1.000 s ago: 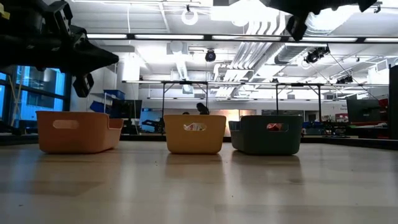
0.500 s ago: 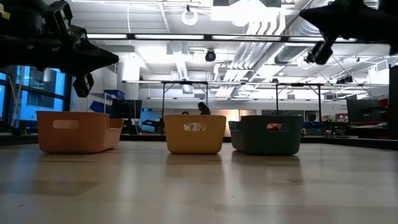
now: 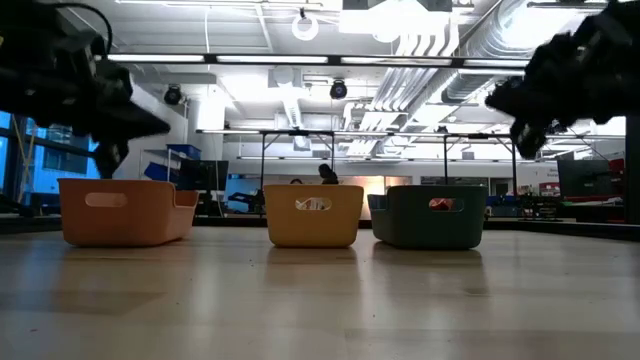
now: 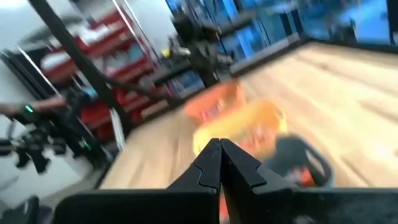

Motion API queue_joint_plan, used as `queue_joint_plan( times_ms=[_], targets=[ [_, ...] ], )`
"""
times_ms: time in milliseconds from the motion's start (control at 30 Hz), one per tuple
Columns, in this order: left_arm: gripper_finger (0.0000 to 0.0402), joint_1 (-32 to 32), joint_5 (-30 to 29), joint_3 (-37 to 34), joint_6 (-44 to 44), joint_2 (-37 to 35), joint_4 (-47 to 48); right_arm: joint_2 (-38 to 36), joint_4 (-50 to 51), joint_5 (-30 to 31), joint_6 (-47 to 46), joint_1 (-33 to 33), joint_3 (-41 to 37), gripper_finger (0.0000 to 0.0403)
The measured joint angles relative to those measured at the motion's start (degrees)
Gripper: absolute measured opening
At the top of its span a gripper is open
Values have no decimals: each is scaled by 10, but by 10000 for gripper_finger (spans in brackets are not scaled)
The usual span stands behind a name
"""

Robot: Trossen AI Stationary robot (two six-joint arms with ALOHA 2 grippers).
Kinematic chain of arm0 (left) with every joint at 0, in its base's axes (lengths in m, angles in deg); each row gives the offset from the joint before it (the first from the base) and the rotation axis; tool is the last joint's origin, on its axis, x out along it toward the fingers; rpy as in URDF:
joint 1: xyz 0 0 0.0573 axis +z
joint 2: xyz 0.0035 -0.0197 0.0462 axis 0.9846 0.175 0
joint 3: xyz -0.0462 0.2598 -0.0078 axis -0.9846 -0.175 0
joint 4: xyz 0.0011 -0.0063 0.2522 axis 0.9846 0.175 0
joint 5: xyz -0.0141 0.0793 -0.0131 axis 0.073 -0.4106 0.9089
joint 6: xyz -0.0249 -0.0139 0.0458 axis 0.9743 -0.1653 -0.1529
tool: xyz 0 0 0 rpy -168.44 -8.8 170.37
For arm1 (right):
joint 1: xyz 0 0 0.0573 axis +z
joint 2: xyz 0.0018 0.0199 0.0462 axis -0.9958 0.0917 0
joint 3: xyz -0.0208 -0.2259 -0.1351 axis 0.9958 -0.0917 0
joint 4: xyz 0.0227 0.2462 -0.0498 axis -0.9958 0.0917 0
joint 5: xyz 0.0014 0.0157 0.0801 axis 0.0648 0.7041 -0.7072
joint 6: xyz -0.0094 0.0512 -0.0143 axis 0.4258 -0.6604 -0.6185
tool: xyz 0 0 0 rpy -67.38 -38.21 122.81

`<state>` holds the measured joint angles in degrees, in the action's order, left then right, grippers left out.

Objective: Sort candy
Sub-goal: Return to Home Position

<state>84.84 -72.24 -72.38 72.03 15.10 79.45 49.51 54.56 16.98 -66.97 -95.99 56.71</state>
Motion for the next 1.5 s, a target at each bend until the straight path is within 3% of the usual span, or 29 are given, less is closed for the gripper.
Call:
queue_joint_plan(
  times_ms=[233,367,500,633,833,1500],
  targets=[
    [0,15,31,1,-5,-76,12,0,136,-1,0,0,0,0],
    [0,15,32,1,-5,-135,11,2,138,0,0,0,0,0],
    [0,15,33,1,-5,-132,11,-66,138,0,0,0,1,0],
    [0,14,33,1,-5,-132,11,-183,138,1,0,0,1,0],
    [0,13,33,1,-5,-132,11,-187,55,-9,0,1,-2,0],
    [0,12,33,1,-5,-130,11,-183,108,-4,0,0,-2,0]
  ],
)
